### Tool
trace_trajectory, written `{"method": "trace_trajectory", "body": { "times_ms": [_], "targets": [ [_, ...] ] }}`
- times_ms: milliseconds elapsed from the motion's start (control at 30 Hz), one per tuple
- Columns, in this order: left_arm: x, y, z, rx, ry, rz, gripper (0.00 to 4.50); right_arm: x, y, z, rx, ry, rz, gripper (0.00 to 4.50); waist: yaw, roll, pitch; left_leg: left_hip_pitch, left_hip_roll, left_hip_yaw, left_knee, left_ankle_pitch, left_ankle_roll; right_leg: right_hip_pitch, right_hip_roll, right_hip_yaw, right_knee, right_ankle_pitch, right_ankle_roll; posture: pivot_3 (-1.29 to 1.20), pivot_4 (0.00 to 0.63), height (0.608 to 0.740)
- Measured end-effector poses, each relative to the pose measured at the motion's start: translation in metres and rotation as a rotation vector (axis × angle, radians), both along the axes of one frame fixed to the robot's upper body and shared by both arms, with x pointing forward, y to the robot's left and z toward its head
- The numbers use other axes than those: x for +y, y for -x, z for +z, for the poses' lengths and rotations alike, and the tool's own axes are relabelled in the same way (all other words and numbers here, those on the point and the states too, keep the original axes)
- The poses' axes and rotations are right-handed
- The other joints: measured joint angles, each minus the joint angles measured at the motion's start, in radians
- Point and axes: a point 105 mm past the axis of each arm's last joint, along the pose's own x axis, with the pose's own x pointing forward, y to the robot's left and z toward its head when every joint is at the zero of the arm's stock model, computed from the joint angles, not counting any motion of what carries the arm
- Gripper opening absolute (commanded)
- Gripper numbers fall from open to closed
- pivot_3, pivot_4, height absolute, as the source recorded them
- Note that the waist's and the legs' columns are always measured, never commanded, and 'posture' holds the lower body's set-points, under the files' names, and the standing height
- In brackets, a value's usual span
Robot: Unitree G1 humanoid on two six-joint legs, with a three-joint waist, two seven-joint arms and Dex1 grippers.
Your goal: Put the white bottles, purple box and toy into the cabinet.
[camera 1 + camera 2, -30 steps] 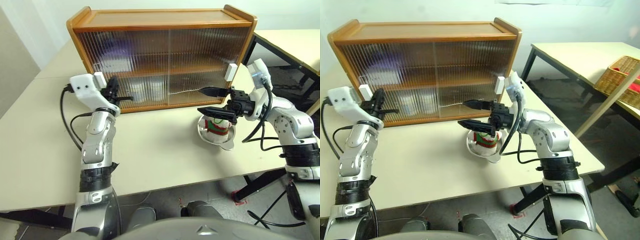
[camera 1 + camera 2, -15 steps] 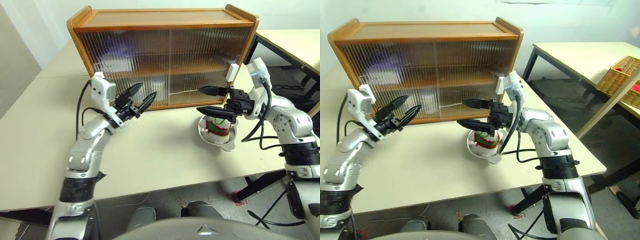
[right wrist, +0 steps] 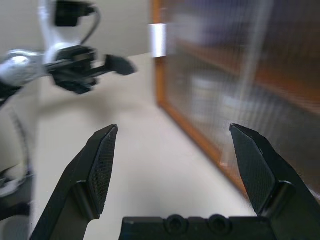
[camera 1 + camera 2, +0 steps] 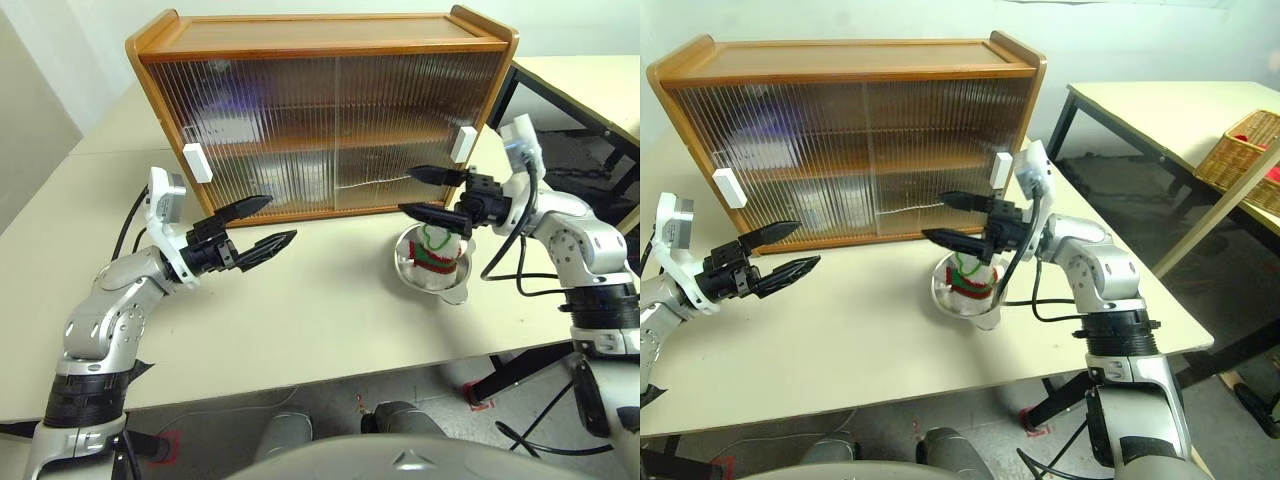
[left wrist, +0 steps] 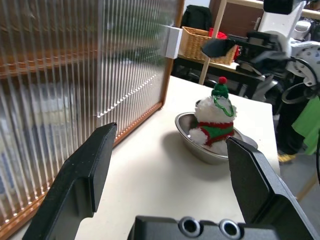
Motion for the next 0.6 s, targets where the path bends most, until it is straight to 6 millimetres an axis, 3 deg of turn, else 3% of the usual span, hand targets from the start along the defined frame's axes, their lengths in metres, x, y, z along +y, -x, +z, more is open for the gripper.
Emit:
{"method": "trace_trajectory", "body": {
  "times_ms": [67,167,300,467,600],
  "targets": [
    [0.000,0.000,0.000,0.005,0.002,0.001,4.50,-0.009,-0.008,-0.001,-0.018,0.005,-0.069,4.32,0.000,0.000,0.000,0.000,0.001,0.000,0.000,0.000,0.000,0.000,0.002,0.000,0.000,-0.001,0.001,-0.05,0.000,0.740],
    [0.000,0.000,0.000,0.016,0.010,0.002,4.50,-0.028,-0.024,-0.013,-0.019,0.034,-0.212,3.55,0.000,0.000,0.000,0.001,0.002,0.000,0.000,0.000,0.000,0.000,0.003,0.000,0.000,-0.001,0.003,-0.05,0.000,0.740],
    [-0.003,0.001,0.003,0.018,0.020,-0.005,4.50,-0.058,-0.044,-0.025,-0.047,0.074,-0.413,1.94,0.000,0.002,0.001,0.001,0.003,-0.001,0.000,0.000,0.001,0.000,0.002,0.001,0.000,0.000,0.004,-0.04,0.000,0.740],
    [-0.003,0.002,0.007,0.014,0.027,-0.005,4.50,-0.078,-0.065,-0.014,-0.143,0.097,-0.560,0.04,-0.002,0.005,0.001,0.002,0.005,-0.001,-0.001,0.001,0.001,0.000,0.004,0.001,0.000,0.002,0.005,-0.03,0.000,0.740],
    [-0.001,0.001,0.009,0.011,0.029,0.001,4.50,-0.090,-0.078,-0.008,-0.185,0.111,-0.661,0.04,-0.001,0.006,0.001,0.003,0.011,-0.002,-0.001,0.001,0.001,0.000,0.005,0.001,0.000,0.002,0.005,-0.02,0.000,0.740]
  ]
}}
